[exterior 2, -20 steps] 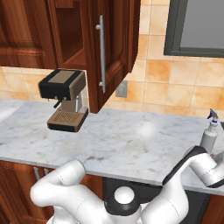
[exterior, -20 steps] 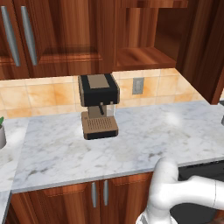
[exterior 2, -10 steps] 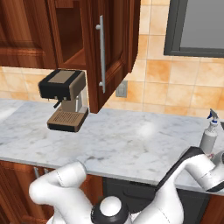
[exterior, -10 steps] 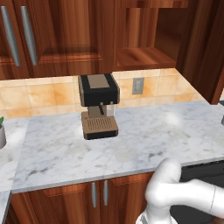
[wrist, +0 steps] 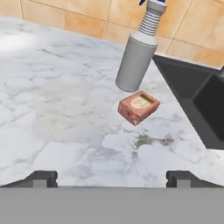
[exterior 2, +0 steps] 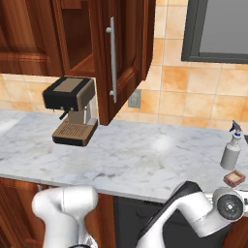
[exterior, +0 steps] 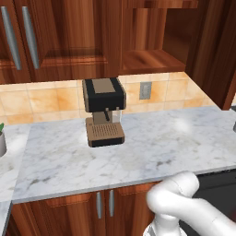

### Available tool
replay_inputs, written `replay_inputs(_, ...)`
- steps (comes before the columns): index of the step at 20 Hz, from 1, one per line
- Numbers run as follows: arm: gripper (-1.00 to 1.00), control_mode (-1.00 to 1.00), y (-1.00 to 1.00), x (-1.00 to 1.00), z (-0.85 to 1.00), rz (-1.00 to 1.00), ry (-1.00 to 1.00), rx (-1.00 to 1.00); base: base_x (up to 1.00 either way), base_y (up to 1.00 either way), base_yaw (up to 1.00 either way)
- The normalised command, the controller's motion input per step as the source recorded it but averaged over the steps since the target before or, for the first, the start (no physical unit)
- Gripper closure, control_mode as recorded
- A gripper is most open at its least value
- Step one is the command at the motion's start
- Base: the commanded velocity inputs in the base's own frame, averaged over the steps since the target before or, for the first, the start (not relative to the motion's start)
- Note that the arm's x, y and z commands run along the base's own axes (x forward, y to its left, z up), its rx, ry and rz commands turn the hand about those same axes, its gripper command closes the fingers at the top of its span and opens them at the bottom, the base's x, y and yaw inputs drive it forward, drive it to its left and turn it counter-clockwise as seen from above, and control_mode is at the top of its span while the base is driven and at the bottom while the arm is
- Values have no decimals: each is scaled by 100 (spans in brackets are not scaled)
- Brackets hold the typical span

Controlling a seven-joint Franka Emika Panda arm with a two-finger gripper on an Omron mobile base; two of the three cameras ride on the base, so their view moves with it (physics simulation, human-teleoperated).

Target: Locate and retrieve the spray and bar soap from the cabinet. Place them next to the sink.

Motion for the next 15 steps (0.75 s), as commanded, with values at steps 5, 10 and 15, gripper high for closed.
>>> replay_inputs(5, -100, -100, 81, -52, 0, -8, -10, -7, 0, 0, 0)
replay_inputs(10, -100, -100, 93, -11, 19, -1, -1, -19, 0, 0, 0)
replay_inputs(15, -100, -100, 75, -9, 17, -1, 2, -13, 0, 0, 0)
